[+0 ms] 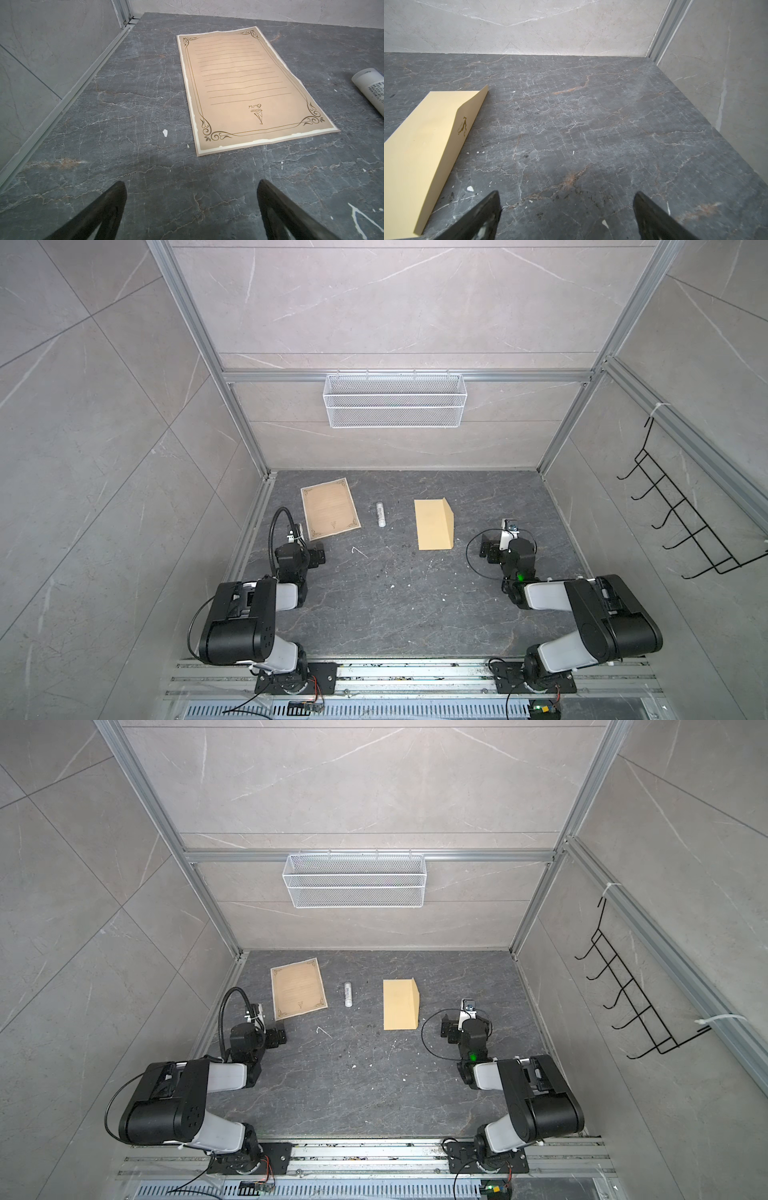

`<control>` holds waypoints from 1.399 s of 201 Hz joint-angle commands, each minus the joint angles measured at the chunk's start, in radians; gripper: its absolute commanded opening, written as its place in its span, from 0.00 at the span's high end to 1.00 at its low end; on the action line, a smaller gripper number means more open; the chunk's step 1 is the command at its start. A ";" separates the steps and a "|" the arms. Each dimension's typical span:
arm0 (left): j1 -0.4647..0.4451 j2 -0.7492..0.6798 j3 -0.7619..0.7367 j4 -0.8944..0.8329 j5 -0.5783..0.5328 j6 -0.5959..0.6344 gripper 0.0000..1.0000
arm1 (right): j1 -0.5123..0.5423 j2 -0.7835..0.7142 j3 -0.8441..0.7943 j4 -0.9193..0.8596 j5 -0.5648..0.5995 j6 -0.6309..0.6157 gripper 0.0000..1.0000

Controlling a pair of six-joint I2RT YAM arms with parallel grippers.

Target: Place the letter into the envelope and seal it

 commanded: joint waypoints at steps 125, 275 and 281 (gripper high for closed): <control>0.004 0.004 0.026 0.055 -0.009 0.014 0.00 | 0.001 0.006 0.016 0.023 0.003 -0.013 0.01; -0.005 -0.577 0.256 -0.786 0.014 -0.513 0.06 | 0.003 -0.587 0.249 -0.686 -0.201 0.053 0.01; -0.004 -0.583 0.268 -0.812 0.031 -0.533 0.06 | 0.003 -0.601 0.253 -0.699 -0.218 0.054 0.01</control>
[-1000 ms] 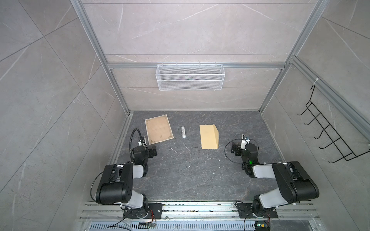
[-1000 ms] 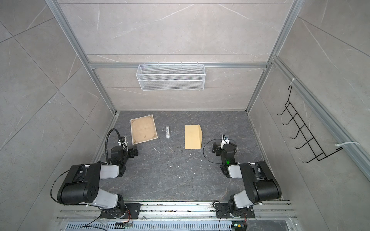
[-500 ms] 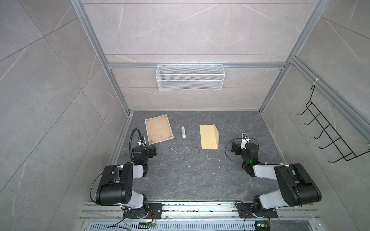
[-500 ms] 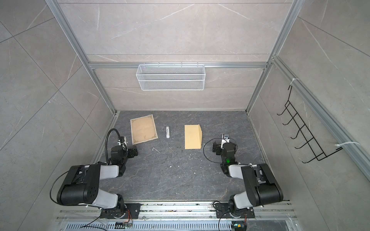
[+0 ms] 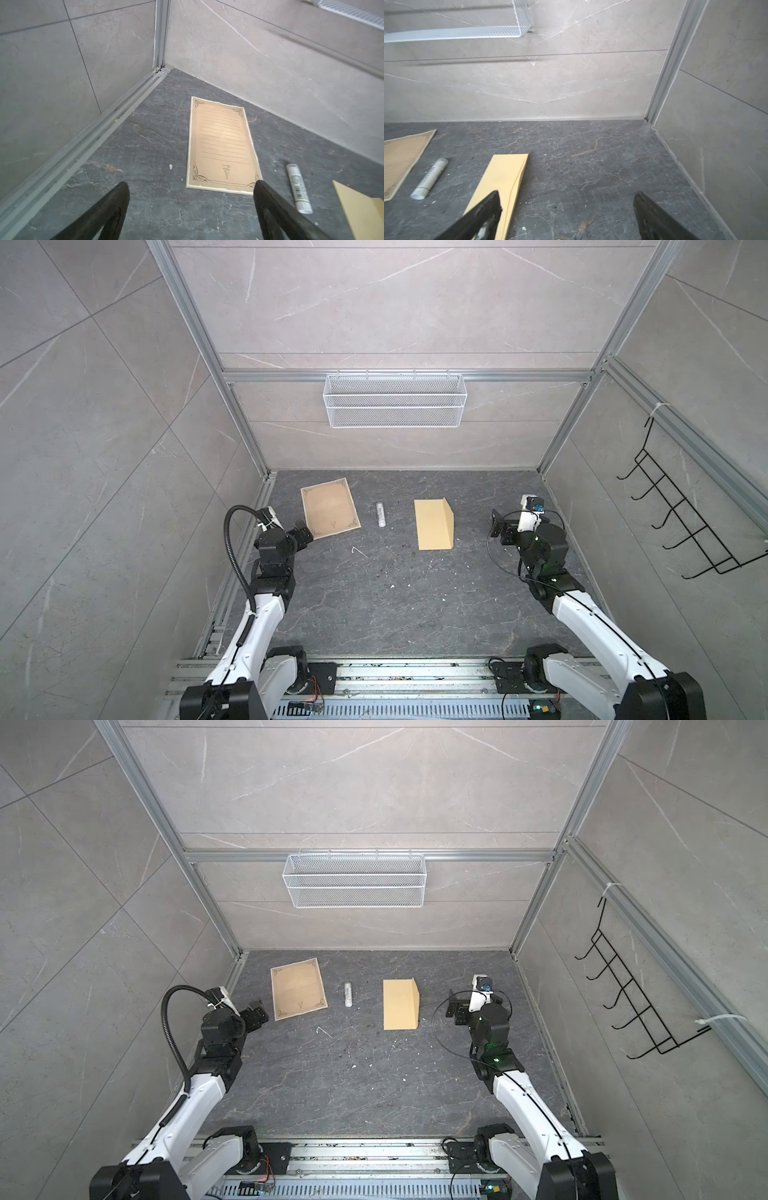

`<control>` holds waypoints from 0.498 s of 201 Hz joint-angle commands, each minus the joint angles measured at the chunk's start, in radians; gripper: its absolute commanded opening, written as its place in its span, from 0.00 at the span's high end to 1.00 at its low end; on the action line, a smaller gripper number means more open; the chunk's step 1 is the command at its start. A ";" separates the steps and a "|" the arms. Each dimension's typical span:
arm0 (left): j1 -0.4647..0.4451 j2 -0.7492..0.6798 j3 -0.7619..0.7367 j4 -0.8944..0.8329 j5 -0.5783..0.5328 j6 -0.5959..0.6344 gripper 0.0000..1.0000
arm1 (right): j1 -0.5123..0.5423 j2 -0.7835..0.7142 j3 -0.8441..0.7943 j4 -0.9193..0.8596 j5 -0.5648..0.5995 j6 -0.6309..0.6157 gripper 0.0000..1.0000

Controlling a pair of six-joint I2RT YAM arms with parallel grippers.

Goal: Place the letter into the envelope and seal it
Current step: 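Move the left gripper toward the letter sheet while the right gripper reaches toward the envelope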

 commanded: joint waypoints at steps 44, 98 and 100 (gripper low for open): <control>0.009 -0.049 0.116 -0.300 0.215 -0.254 0.07 | 0.005 -0.099 0.079 -0.234 -0.237 0.027 0.01; 0.183 0.100 0.085 -0.198 0.530 -0.411 0.15 | 0.038 -0.085 0.140 -0.279 -0.361 0.056 0.01; 0.190 0.112 0.083 -0.187 0.549 -0.420 0.15 | 0.040 -0.083 0.141 -0.280 -0.362 0.055 0.01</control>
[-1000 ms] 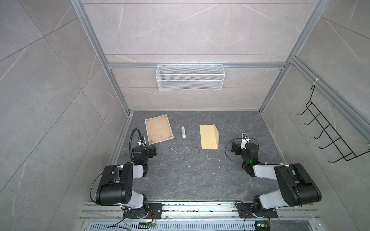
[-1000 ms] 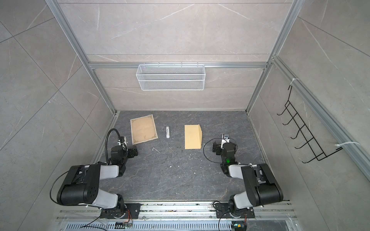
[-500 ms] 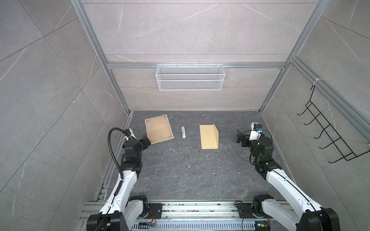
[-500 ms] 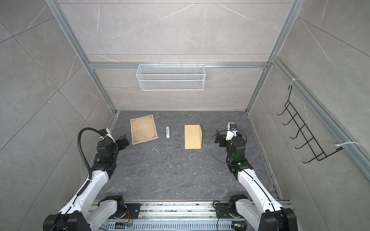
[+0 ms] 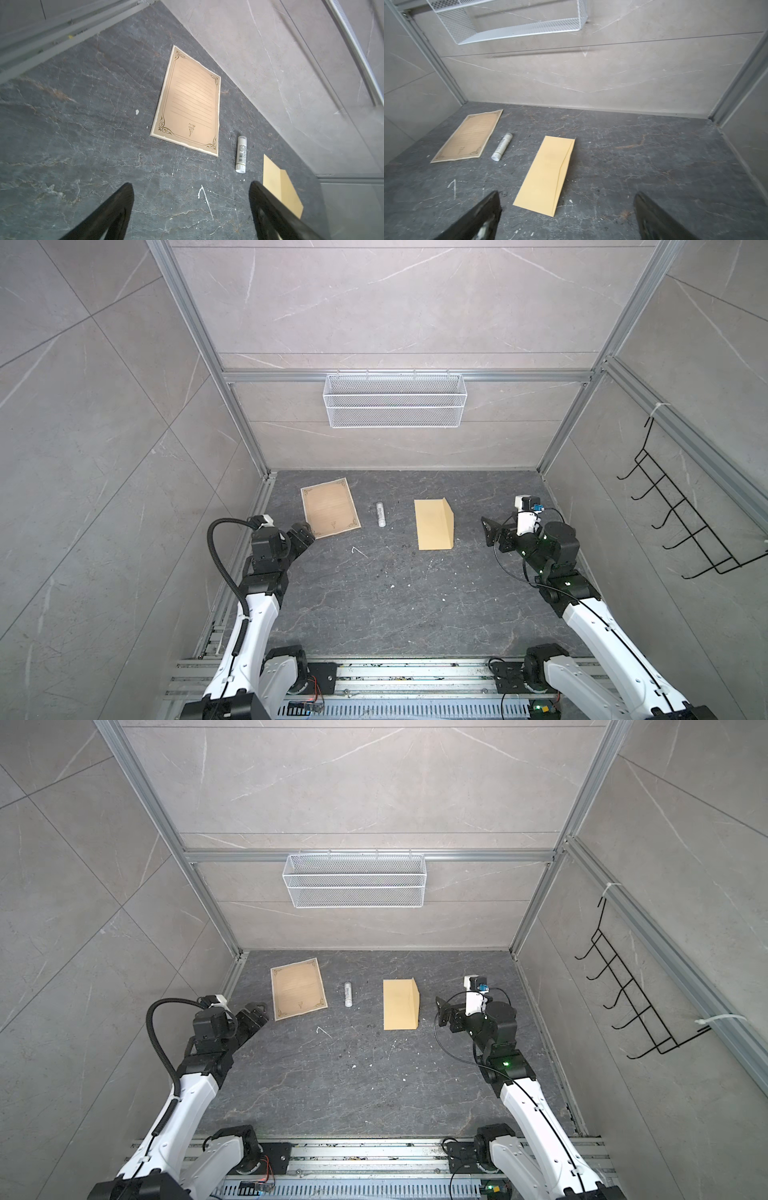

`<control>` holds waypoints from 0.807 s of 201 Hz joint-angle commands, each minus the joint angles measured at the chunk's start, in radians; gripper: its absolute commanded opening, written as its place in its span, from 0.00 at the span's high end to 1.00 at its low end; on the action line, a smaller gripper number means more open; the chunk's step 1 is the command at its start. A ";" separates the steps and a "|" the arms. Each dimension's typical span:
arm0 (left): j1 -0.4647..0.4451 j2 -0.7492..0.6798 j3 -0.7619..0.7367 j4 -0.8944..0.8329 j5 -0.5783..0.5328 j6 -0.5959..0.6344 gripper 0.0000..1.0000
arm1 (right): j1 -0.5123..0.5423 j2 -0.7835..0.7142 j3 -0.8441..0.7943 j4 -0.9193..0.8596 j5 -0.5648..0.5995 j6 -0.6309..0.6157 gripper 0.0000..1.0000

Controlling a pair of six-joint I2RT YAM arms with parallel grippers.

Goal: Place the letter into the envelope and seal it
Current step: 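Move the left gripper toward the letter sheet while the right gripper reaches toward the envelope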

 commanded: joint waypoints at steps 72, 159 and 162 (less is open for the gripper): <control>0.107 0.328 -0.044 0.371 0.352 -0.339 0.24 | 0.148 0.063 0.056 -0.021 -0.050 -0.001 0.01; 0.068 0.564 0.285 0.304 0.329 -0.161 0.26 | 0.433 0.309 0.232 -0.023 0.048 -0.044 0.01; 0.064 0.581 0.306 0.295 0.328 -0.149 0.26 | 0.443 0.322 0.239 -0.024 0.054 -0.042 0.01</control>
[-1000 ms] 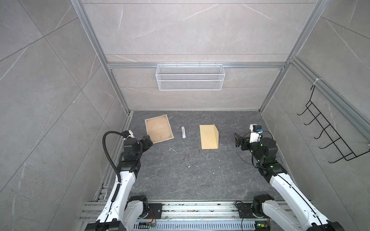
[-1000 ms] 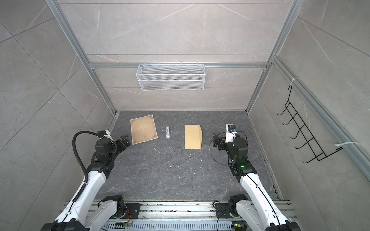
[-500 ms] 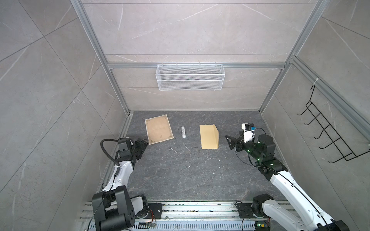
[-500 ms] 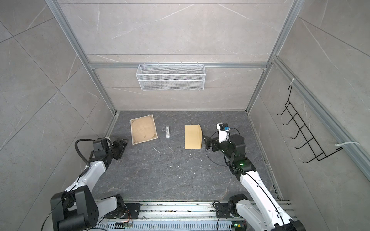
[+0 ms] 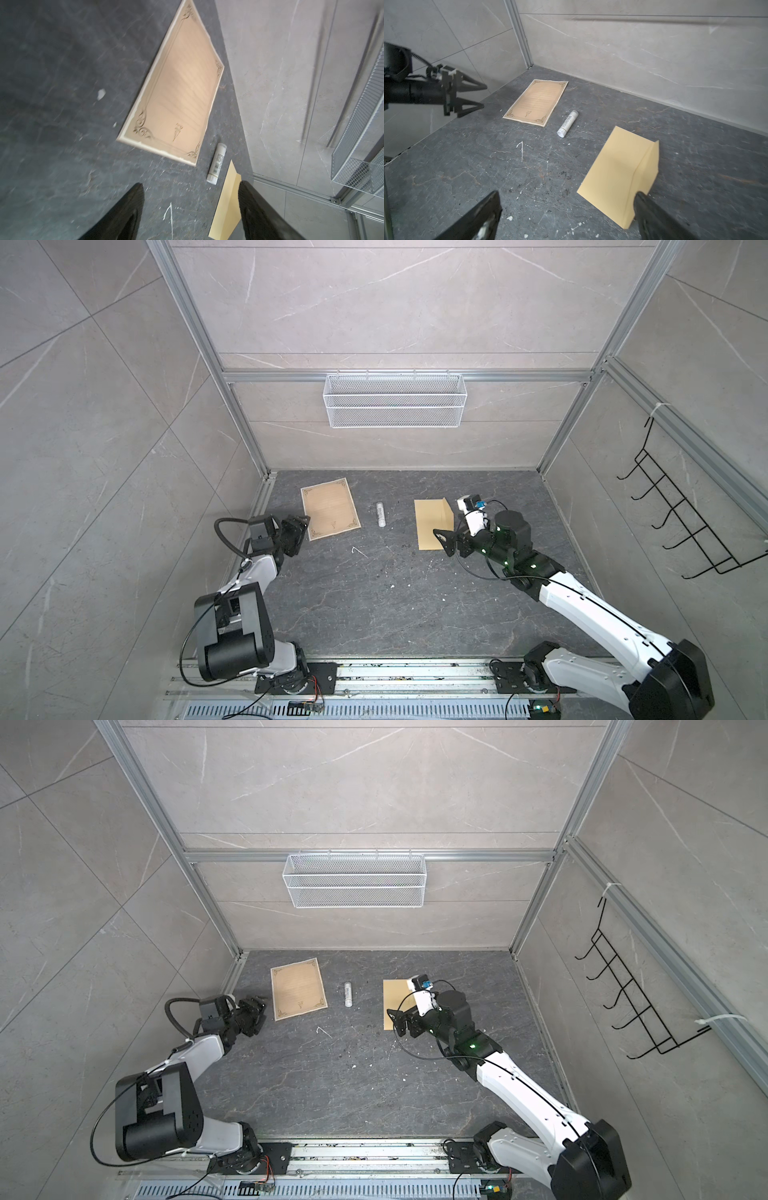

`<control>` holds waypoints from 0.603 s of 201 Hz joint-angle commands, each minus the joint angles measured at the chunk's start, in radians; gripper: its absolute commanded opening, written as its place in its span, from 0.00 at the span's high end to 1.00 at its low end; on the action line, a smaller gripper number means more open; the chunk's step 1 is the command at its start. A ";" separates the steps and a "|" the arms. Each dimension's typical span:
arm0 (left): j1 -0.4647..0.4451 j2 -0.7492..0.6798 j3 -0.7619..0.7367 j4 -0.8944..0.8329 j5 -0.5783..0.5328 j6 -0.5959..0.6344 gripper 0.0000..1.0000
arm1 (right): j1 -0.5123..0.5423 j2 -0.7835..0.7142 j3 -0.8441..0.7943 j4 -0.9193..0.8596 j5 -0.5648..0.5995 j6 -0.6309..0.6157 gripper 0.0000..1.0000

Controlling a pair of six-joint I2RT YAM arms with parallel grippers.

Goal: Place the letter into the envelope and seal it
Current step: 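Move the left gripper toward the letter sheet while the right gripper reaches toward the envelope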

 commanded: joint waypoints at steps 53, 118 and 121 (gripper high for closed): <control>-0.070 0.376 0.514 -0.164 0.035 0.185 0.28 | 0.163 0.135 0.124 -0.017 0.126 0.026 0.01; -0.114 0.656 0.869 -0.366 0.029 0.247 0.30 | 0.220 0.143 0.134 -0.036 0.179 0.081 0.01; -0.116 0.666 0.884 -0.377 0.025 0.254 0.30 | 0.220 0.142 0.133 -0.037 0.182 0.082 0.01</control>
